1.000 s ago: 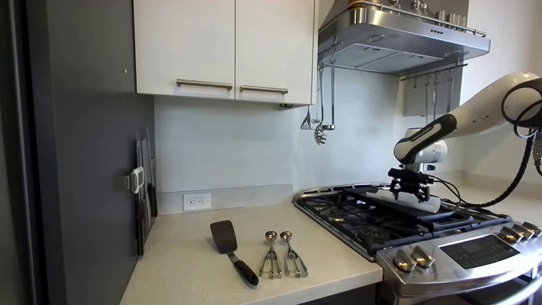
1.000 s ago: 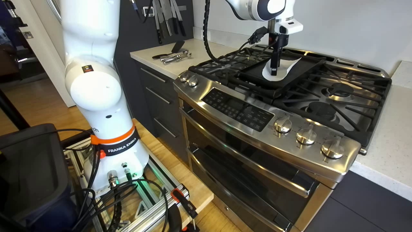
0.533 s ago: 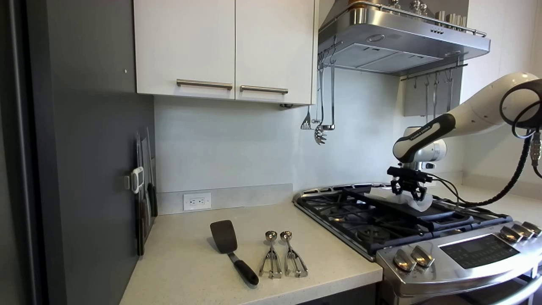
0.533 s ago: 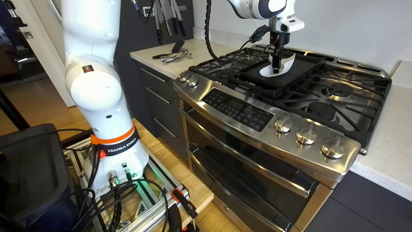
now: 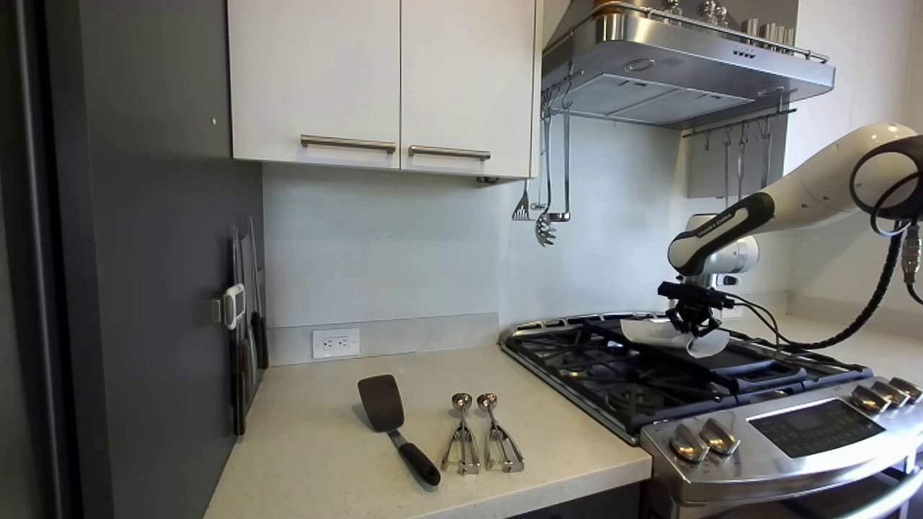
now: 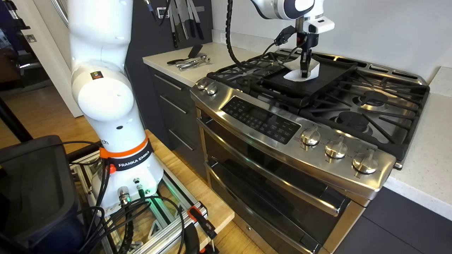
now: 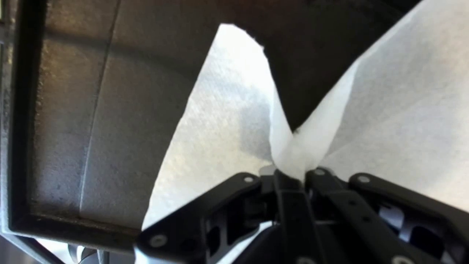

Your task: User the paper towel to wipe the black baking sheet

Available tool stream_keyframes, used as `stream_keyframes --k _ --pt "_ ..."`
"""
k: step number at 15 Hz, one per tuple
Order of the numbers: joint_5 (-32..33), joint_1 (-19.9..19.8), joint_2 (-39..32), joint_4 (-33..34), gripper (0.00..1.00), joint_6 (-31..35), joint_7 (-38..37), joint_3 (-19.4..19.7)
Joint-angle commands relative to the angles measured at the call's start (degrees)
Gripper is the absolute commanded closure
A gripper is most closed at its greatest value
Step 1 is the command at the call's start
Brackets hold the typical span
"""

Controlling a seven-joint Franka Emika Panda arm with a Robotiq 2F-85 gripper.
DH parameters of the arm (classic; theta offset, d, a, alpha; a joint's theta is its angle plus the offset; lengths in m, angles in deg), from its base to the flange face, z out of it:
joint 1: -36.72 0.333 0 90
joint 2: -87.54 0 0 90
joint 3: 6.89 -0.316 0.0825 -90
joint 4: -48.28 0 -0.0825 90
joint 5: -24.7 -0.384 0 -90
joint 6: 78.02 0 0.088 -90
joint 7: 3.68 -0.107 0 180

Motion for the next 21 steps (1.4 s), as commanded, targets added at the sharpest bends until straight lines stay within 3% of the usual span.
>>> stream_keyframes --k 1,8,10,11,16,21 --pt "-0.3 0.5 -2.6 2.3 1.00 -0.7 0.7 1.3" --pt "-2.3 -0.9 -6.1 9.7 1.00 -2.5 2.1 1.6" --pt "-5.0 -2.0 -7.7 13.7 1.00 -8.3 2.7 0.9" --pt "-2.0 -0.3 -5.3 9.0 1.00 -3.5 1.2 2.1" --pt "-2.2 -0.2 -5.6 9.9 1.00 -4.2 1.4 2.2" --pt "-3.5 -0.3 -8.5 13.9 1.00 2.1 6.0 0.4"
